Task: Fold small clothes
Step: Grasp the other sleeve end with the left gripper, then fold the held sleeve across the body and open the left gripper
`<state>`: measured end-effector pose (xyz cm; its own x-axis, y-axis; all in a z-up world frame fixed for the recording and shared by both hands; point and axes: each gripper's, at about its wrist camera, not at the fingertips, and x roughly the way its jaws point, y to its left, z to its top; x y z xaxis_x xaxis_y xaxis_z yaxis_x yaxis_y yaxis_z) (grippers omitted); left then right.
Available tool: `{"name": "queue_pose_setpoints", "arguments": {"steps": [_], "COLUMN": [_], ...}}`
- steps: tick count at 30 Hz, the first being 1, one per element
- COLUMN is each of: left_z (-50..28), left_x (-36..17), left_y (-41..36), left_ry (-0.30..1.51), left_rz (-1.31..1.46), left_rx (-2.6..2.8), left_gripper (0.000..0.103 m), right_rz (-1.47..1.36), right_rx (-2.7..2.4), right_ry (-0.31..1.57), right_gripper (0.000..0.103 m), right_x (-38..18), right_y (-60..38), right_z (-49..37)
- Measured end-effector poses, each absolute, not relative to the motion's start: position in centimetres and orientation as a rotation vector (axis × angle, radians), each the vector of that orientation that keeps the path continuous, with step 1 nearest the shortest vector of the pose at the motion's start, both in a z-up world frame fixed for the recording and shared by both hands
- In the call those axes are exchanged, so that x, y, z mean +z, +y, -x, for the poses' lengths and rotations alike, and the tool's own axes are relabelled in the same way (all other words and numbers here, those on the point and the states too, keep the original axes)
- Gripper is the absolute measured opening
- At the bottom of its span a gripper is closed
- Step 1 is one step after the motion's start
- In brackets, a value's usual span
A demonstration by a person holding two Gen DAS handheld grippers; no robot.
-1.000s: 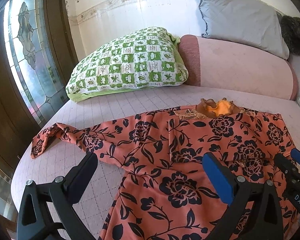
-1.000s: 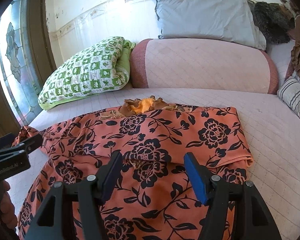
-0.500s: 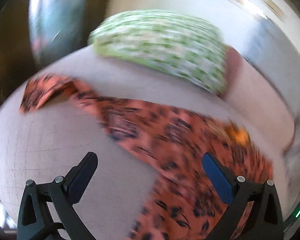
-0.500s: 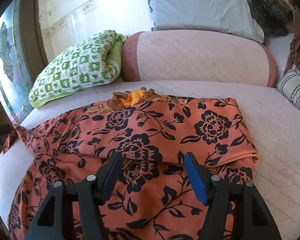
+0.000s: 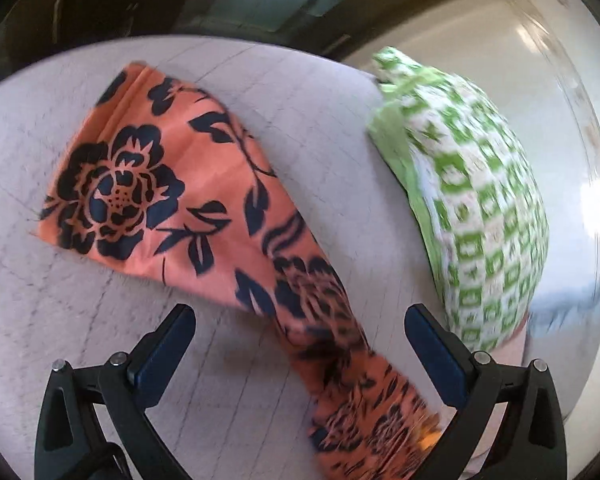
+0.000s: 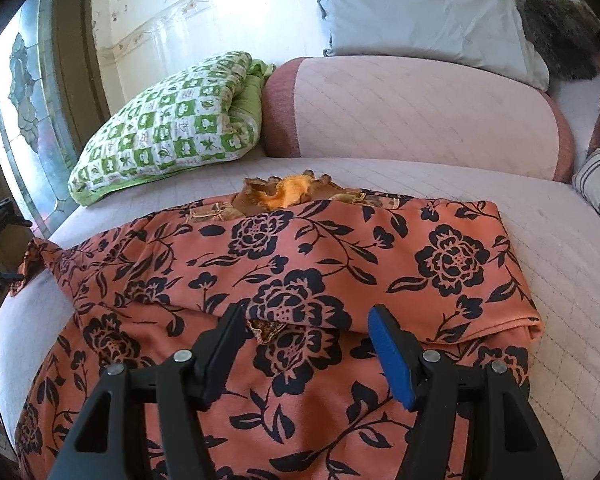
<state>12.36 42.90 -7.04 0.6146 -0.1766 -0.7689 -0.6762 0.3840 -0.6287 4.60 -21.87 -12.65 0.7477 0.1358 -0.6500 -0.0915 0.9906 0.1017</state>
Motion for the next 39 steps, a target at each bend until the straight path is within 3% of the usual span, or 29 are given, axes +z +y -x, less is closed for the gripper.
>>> {"name": "queue_pose_setpoints", "arguments": {"steps": [2, 4, 6, 10, 14, 22, 30, 36, 38, 39], "left_z": [-12.6, -12.7, -13.1, -13.0, -12.9, -12.6, -13.5, -14.1, -14.0, -13.9], "left_x": [-8.1, -9.2, -9.8, -8.4, -3.5, 5.8, 13.1, 12.6, 11.0, 9.8], "left_y": [43.3, 43.6, 43.8, 43.0, 39.5, 30.5, 13.6, -2.8, -7.8, -10.4], "left_ry": [0.907, 0.894, 0.907, 0.877, 0.797, 0.752, 0.764, 0.831, 0.880, 0.928], "left_rz": [1.207, 1.270, 1.282, 1.136, 0.857, 0.611, 0.327, 0.124, 0.028, -0.023], "left_rx": [0.417, 0.410, 0.400, 0.473, 0.466, 0.221, -0.062, -0.305, -0.360, -0.390], "left_gripper": [0.086, 0.042, 0.021, 0.009, 0.007, 0.006, 0.006, 0.006, 0.025, 0.048], "right_rz": [-0.071, -0.076, -0.076, -0.089, -0.168, -0.283, -0.373, -0.446, -0.471, -0.488], "right_rx": [0.121, 0.123, 0.126, 0.117, 0.082, 0.015, -0.066, -0.141, -0.162, -0.175], "right_ry": [0.721, 0.727, 0.730, 0.720, 0.698, 0.634, 0.593, 0.593, 0.599, 0.604], "right_gripper": [0.067, 0.067, 0.067, 0.067, 0.067, 0.067, 0.067, 0.067, 0.067, 0.067], "right_x": [-12.8, -12.9, -12.9, -12.7, -12.0, -10.3, -9.1, -9.2, -9.3, -9.3], "right_y": [-22.0, -22.1, -22.0, -22.5, -24.4, -28.4, -34.3, -40.2, -41.9, -42.7], "right_z": [-4.7, -4.8, -4.9, -4.9, -4.8, -4.1, -2.7, -1.6, -1.4, -1.3]}}
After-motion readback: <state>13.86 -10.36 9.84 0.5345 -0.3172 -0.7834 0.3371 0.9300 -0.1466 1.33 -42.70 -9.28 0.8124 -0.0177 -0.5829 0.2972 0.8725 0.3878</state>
